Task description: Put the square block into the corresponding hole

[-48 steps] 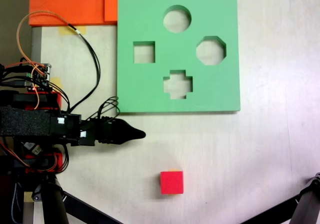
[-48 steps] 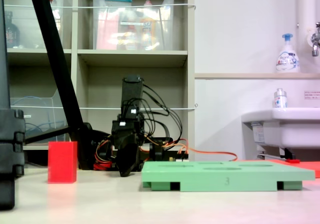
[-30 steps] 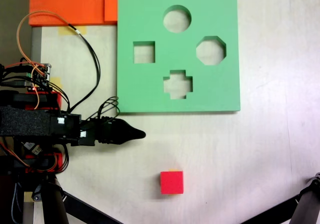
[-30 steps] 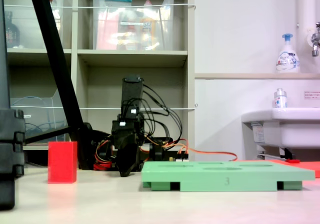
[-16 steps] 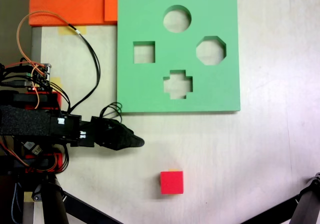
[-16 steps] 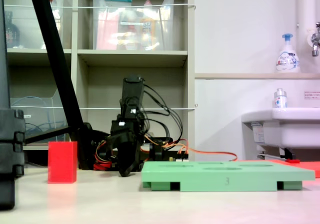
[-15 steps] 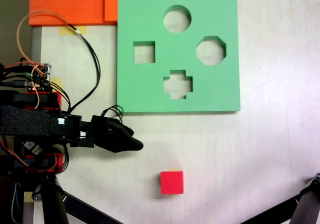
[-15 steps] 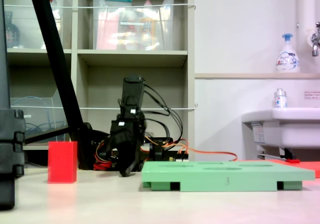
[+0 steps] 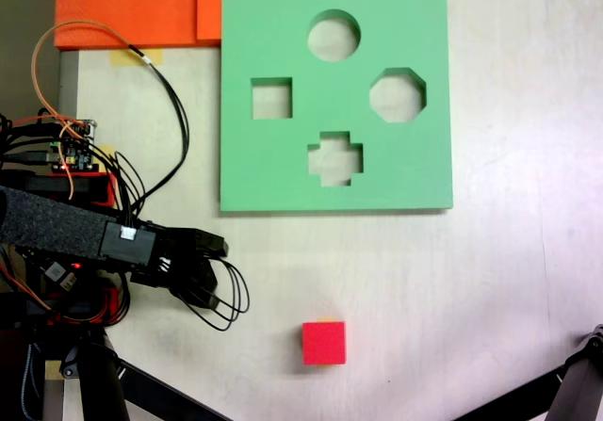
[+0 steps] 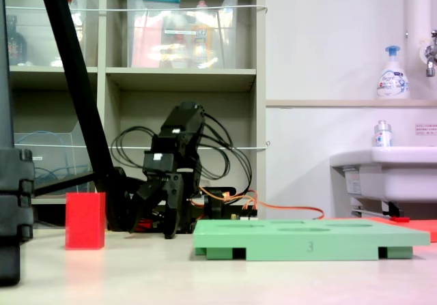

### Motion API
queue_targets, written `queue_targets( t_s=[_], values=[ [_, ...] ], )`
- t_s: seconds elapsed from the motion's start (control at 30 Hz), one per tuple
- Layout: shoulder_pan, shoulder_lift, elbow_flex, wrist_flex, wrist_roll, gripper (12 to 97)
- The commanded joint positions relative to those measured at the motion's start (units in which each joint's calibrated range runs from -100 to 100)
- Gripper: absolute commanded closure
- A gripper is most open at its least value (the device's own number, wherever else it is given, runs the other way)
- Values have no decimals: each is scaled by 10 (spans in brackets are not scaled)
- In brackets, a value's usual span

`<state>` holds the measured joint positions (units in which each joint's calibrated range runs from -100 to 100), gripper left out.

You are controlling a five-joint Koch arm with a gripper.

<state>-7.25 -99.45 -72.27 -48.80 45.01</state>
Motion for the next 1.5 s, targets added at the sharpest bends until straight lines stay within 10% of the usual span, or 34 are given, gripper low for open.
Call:
queue_targets(
  t_s=[0.0,0.27,1.47],
  values=[
    [-3,-5,100,-121,-2,567],
    [-3,200,466,-329,-4,380],
    [-49,968,920,-387,-93,383]
  ],
)
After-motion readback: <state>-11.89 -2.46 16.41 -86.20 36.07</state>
